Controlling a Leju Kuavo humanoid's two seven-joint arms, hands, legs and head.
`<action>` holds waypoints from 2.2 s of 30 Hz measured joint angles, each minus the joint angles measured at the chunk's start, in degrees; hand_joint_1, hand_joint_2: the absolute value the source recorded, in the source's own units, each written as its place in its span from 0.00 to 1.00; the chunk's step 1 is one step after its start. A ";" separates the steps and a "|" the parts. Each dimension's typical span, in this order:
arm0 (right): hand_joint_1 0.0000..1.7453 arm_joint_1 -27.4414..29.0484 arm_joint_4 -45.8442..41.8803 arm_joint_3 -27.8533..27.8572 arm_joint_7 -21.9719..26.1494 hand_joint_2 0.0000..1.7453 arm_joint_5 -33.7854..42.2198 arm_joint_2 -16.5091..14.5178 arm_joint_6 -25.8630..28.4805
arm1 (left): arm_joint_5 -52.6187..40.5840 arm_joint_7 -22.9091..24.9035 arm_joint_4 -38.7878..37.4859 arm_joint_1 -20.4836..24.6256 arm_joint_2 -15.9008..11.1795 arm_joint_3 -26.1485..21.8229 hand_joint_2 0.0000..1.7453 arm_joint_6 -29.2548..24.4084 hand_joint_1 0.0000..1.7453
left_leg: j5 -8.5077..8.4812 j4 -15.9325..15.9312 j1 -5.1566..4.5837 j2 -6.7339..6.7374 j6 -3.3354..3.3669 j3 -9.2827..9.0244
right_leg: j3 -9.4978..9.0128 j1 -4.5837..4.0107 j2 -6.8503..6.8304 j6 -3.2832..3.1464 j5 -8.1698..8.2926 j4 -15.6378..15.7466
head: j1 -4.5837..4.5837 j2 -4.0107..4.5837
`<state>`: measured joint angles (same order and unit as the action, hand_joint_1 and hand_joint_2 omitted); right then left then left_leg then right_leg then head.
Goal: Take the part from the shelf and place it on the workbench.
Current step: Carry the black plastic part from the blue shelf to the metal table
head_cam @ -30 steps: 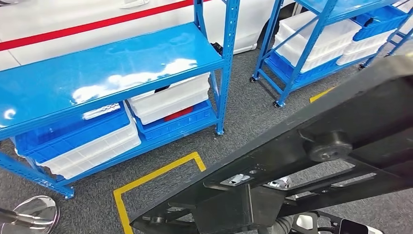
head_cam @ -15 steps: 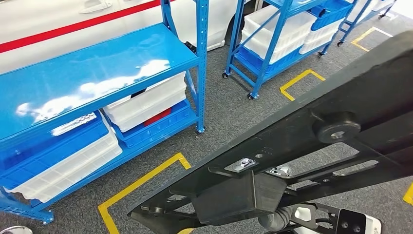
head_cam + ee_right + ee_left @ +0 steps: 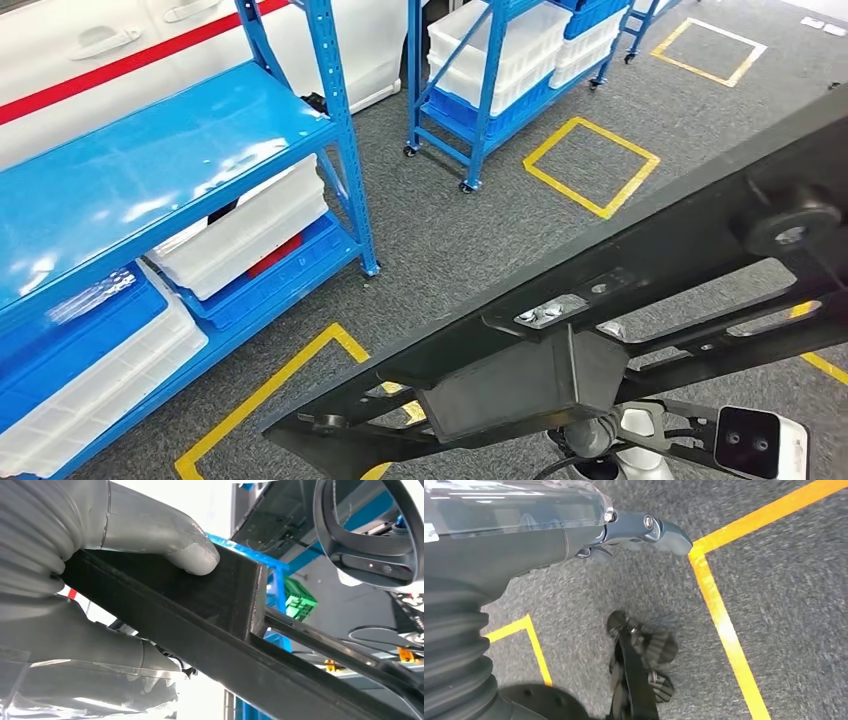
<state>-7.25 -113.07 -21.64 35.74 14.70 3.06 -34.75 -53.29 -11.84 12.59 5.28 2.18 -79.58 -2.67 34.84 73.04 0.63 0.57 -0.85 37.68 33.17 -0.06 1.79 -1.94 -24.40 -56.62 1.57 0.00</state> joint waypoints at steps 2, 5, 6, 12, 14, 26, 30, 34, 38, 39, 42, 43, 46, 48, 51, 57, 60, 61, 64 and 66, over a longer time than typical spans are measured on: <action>0.99 0.33 0.53 1.34 0.00 1.00 -0.04 -0.07 -1.99 | 0.21 -0.30 0.02 -0.03 -0.55 0.00 1.00 0.10 0.00 | -2.60 -1.84 0.07 -0.22 -0.06 -0.32 | -0.02 0.05 1.59 0.18 -0.16 -0.36 | 0.00 0.00; 0.99 1.03 1.01 3.33 0.00 1.00 0.01 -0.75 -5.33 | 0.87 -0.38 0.06 0.01 -1.05 -0.03 1.00 -0.36 0.00 | -7.71 -12.34 0.46 -3.31 -0.02 -4.70 | 0.34 0.14 3.65 0.94 -0.68 -1.49 | 0.00 0.00; 0.99 1.28 1.13 3.85 0.00 1.00 0.03 -1.10 -6.18 | 1.01 -0.38 0.07 0.01 -1.10 -0.05 1.00 -0.57 0.00 | -8.08 -13.93 0.49 -4.14 0.14 -5.38 | 0.62 0.18 4.20 1.25 -0.77 -1.78 | -0.01 0.00; 0.99 2.56 1.42 6.57 0.00 1.00 0.29 -2.45 -7.34 | 0.70 -0.67 0.15 0.17 -1.32 -0.09 1.00 -0.97 0.00 | -8.48 -15.09 0.22 -1.17 2.24 -5.87 | 3.64 0.32 1.22 3.02 -3.72 -7.07 | -0.02 0.00; 0.99 3.07 1.42 7.30 0.00 1.00 0.50 -2.63 -6.96 | 0.41 -0.50 0.17 -0.02 -1.62 -0.08 1.00 -0.89 0.00 | -8.39 -15.12 -0.07 0.26 2.53 -5.84 | 7.45 0.43 -0.94 3.35 -7.14 -14.50 | -0.02 0.00; 0.99 4.70 0.44 10.67 0.00 1.00 -0.21 -4.41 -6.59 | -0.31 -0.35 0.23 0.56 -3.02 0.42 1.00 -0.70 0.00 | -6.13 -13.67 -0.45 4.00 0.58 -6.53 | 0.19 -0.64 -3.20 0.04 -0.56 -0.39 | -0.01 0.00; 0.99 4.75 0.31 10.49 0.00 1.00 -1.23 -5.02 -5.21 | -0.14 -0.38 0.26 0.21 -3.56 0.63 1.00 -0.13 0.00 | -0.46 -0.77 -0.10 -0.03 -0.14 -0.12 | -0.14 -0.40 -0.59 -0.48 -0.41 -0.16 | -0.01 0.00; 0.99 4.48 0.31 8.84 0.00 1.00 -2.78 -5.03 -2.92 | -0.51 -0.60 0.26 0.19 -3.69 0.93 1.00 1.23 0.00 | -6.15 -6.67 0.44 -1.31 -0.61 -1.75 | -0.16 -0.10 2.58 0.04 -0.87 -1.10 | 0.00 0.00; 0.99 3.72 0.31 7.15 0.00 1.00 -3.72 -4.60 -1.23 | -1.38 -0.56 0.26 0.42 -3.60 1.28 1.00 2.07 0.00 | -8.34 -14.00 0.57 -3.88 0.04 -4.94 | 0.73 0.04 4.87 1.35 -1.27 -2.24 | -0.01 0.00; 0.99 3.55 0.34 6.80 0.00 1.00 -3.74 -4.21 -0.95 | -1.43 -0.43 0.26 0.47 -3.56 1.37 1.00 2.12 0.00 | -8.50 -14.06 0.52 -3.32 0.47 -4.97 | 0.90 0.15 5.33 1.70 -1.17 -2.17 | -0.01 0.00; 0.99 2.59 0.75 6.02 0.00 1.00 -3.30 -2.71 -0.79 | -1.70 0.12 0.26 0.67 -3.38 1.83 1.00 2.07 0.00 | -8.93 -14.67 0.53 -1.57 1.62 -5.06 | 2.64 0.15 2.27 2.57 -3.28 -5.56 | -0.02 0.00; 0.99 2.16 1.03 5.77 0.00 1.00 -3.14 -2.38 -0.86 | -1.80 0.36 0.26 0.64 -3.32 1.98 1.00 1.97 0.00 | -8.95 -14.76 0.44 -0.90 1.86 -5.04 | 4.26 0.16 0.45 2.77 -5.06 -8.84 | -0.02 0.00; 0.99 1.28 2.19 4.39 0.00 1.00 -2.93 -1.72 0.43 | -2.32 1.17 0.26 0.39 -3.20 2.44 1.00 1.75 0.00 | -8.82 -14.77 0.16 1.26 2.10 -4.92 | 9.28 0.40 -1.43 3.14 -8.61 -18.44 | -0.02 0.00; 0.99 1.05 2.85 2.80 0.00 1.00 -2.89 -1.21 2.43 | -2.79 1.47 0.26 0.46 -3.09 2.67 1.00 1.73 0.00 | -8.68 -14.77 0.09 2.56 2.04 -5.05 | 7.98 0.40 -1.82 2.99 -6.29 -15.87 | -0.02 0.00; 0.99 0.36 3.40 -0.27 0.00 1.00 -3.08 -0.84 5.21 | -3.10 1.38 0.26 0.59 -2.87 3.01 1.00 1.73 0.00 | -8.31 -14.76 -0.17 4.19 1.51 -5.52 | 1.74 -0.35 -4.65 1.98 -1.82 -4.18 | -0.02 0.00; 0.99 -1.87 4.59 -5.63 -0.01 1.00 -2.67 -0.72 7.32 | -2.78 1.50 0.26 1.02 -2.51 3.69 1.00 1.79 0.00 | -6.30 -12.60 -0.07 3.39 -0.21 -5.43 | 0.01 -0.34 -2.53 0.11 -0.92 -0.58 | -0.01 0.00; 0.99 -2.99 5.20 -7.66 -0.05 1.00 -2.01 -0.70 7.43 | -2.39 1.38 0.26 0.55 -2.39 3.73 1.00 1.66 0.00 | -1.48 -1.99 0.10 0.05 -0.61 -0.01 | -0.22 -0.27 -0.61 -0.43 -0.83 -0.38 | 0.00 0.00; 0.99 -3.08 5.39 -8.13 -0.06 1.00 -1.93 -0.70 7.45 | -2.35 1.34 0.26 0.36 -2.36 3.72 1.00 1.64 0.00 | -1.01 0.54 0.10 -0.11 -0.69 1.52 | -0.25 -0.32 0.18 -0.45 -0.87 -0.44 | 0.00 0.00; 0.99 -3.47 5.95 -9.07 -0.11 1.00 -1.84 -0.70 7.44 | -2.28 1.14 0.26 0.13 -2.22 3.71 1.00 1.75 0.00 | -5.91 -4.48 0.24 -0.81 -0.74 0.14 | -0.42 -0.24 2.53 -0.16 -1.17 -0.91 | 0.00 0.00; 0.99 -3.93 6.28 -9.62 -0.20 1.00 -1.90 -0.67 7.42 | -2.15 0.75 0.26 0.13 -2.14 3.72 1.00 2.03 0.00 | -8.95 -11.63 0.56 -3.42 -0.64 -2.95 | -0.20 -0.20 3.86 0.30 -1.58 -1.57 | 0.00 0.00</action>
<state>-11.18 -106.78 -31.26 35.54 12.80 2.39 -27.33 -55.45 -11.08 12.85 5.41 0.04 -75.85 -0.64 25.89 61.41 1.19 -2.85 -1.49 34.73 32.96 -0.26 5.65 -1.64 -25.99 -58.19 1.57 0.00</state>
